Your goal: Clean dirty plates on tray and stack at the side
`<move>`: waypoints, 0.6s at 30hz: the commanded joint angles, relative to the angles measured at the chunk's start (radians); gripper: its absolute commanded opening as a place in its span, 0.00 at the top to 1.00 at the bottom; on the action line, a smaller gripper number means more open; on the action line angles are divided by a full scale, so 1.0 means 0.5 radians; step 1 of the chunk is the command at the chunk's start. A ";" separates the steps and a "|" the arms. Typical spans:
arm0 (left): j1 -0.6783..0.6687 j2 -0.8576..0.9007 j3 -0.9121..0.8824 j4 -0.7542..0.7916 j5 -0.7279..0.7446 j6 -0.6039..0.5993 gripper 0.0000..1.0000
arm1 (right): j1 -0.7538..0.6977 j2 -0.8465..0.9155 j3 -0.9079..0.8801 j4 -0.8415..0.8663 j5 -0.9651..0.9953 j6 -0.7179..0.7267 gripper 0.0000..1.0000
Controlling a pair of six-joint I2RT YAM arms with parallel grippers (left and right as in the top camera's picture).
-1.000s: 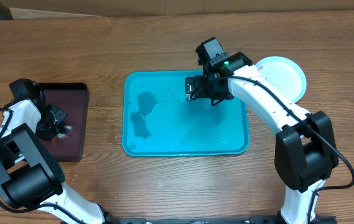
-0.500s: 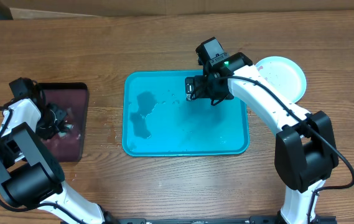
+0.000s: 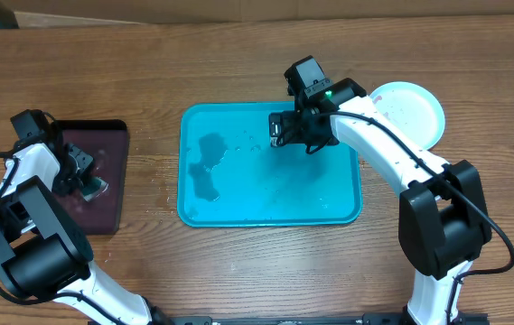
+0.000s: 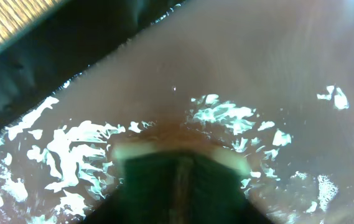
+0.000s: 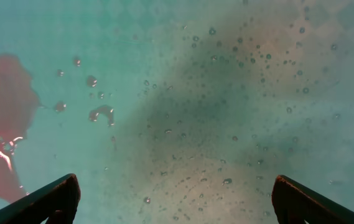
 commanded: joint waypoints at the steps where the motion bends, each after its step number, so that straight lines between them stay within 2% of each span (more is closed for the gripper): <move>1: -0.005 0.063 -0.007 0.001 -0.002 -0.007 0.95 | -0.007 -0.013 -0.069 0.037 0.030 0.001 0.00; 2: -0.005 0.063 -0.007 -0.008 -0.002 -0.007 0.82 | -0.007 -0.013 -0.078 0.042 0.044 0.001 0.00; 4: -0.005 0.063 -0.007 -0.030 -0.001 -0.007 0.21 | -0.007 -0.013 -0.080 0.043 0.071 0.001 0.00; 5: -0.005 0.063 -0.007 -0.047 -0.001 -0.007 0.00 | -0.007 -0.013 -0.080 0.045 0.082 0.002 0.00; 9: -0.005 0.063 -0.007 -0.118 0.006 -0.007 0.00 | -0.007 -0.013 -0.080 0.056 0.087 0.001 0.00; 13: -0.005 0.063 -0.007 -0.227 0.134 -0.007 0.00 | -0.007 -0.013 -0.080 0.064 0.088 0.000 0.00; 14: -0.005 0.063 -0.007 -0.246 0.179 -0.007 0.05 | -0.007 -0.013 -0.080 0.067 0.088 0.000 0.00; 16: -0.005 0.063 -0.007 -0.285 0.277 -0.007 0.23 | -0.007 -0.013 -0.080 0.072 0.088 0.000 0.00; 18: -0.005 0.063 -0.007 -0.330 0.376 -0.008 0.60 | -0.007 -0.013 -0.080 0.072 0.088 0.000 0.00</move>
